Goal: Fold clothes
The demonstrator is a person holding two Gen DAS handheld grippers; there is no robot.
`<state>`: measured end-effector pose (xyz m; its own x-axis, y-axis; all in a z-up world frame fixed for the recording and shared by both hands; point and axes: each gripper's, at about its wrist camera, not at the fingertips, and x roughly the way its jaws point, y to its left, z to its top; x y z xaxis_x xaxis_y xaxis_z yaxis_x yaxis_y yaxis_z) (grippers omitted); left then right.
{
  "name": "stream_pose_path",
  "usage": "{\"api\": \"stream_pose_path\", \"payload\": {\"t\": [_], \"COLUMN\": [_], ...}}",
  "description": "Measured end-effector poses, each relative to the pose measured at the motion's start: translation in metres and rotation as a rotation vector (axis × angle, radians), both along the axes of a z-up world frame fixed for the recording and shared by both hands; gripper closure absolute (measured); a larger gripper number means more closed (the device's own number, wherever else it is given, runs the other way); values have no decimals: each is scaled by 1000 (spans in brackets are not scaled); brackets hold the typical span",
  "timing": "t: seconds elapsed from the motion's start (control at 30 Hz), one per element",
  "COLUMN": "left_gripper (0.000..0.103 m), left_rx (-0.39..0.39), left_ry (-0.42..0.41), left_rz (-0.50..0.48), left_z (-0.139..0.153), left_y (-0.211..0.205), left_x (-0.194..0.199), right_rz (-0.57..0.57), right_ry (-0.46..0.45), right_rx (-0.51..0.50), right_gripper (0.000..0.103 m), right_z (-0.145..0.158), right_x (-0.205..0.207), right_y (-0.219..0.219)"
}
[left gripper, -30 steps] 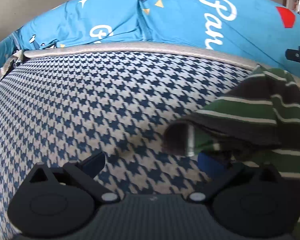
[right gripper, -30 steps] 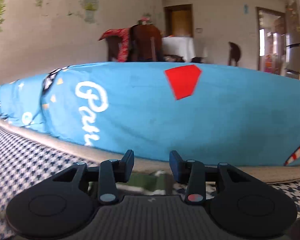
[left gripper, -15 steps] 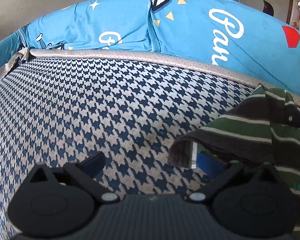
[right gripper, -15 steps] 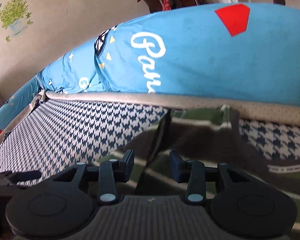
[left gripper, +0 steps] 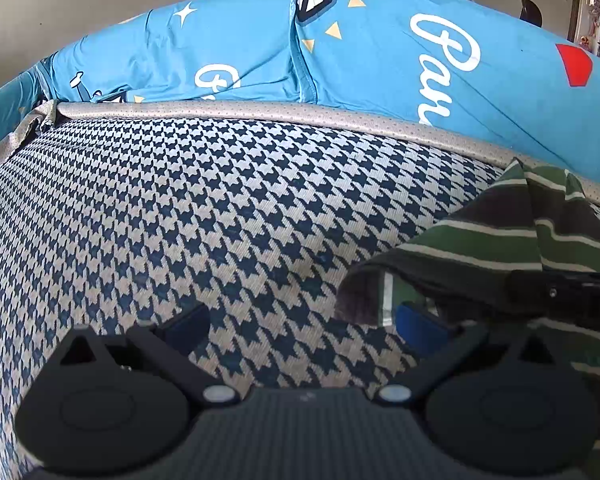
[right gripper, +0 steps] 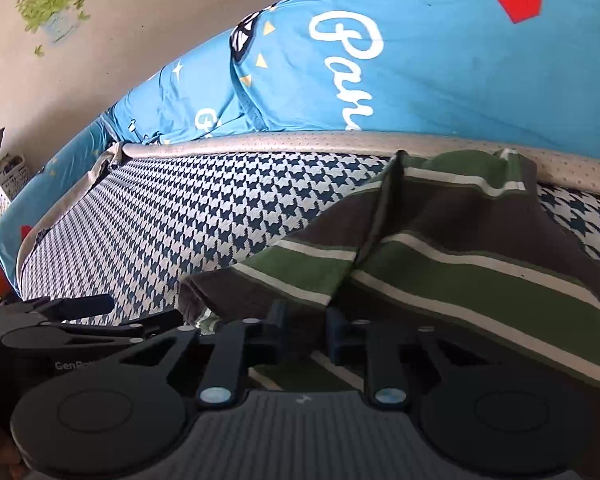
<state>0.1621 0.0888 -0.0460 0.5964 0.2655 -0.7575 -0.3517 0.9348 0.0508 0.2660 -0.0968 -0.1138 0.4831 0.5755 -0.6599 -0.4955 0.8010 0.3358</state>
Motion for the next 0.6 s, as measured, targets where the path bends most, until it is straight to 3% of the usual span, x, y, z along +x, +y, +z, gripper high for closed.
{"api": "stream_pose_path", "payload": {"t": [0.07, 0.23, 0.43, 0.6], "left_gripper": [0, 0, 0, 0], "left_rx": [5, 1, -14, 25], "left_ry": [5, 7, -21, -67], "left_rz": [-5, -26, -50, -57], "left_z": [-2, -6, -7, -5], "left_y": [-1, -5, -10, -14], "left_x": [0, 2, 5, 15], "right_rz": [-4, -44, -106, -122], "right_ry": [-3, -38, -130, -163], "right_rx": [-2, 60, 229, 385], "right_gripper": [93, 97, 97, 97], "right_z": [-2, 5, 35, 54], "right_x": [1, 6, 11, 12], "right_y": [2, -1, 1, 5]}}
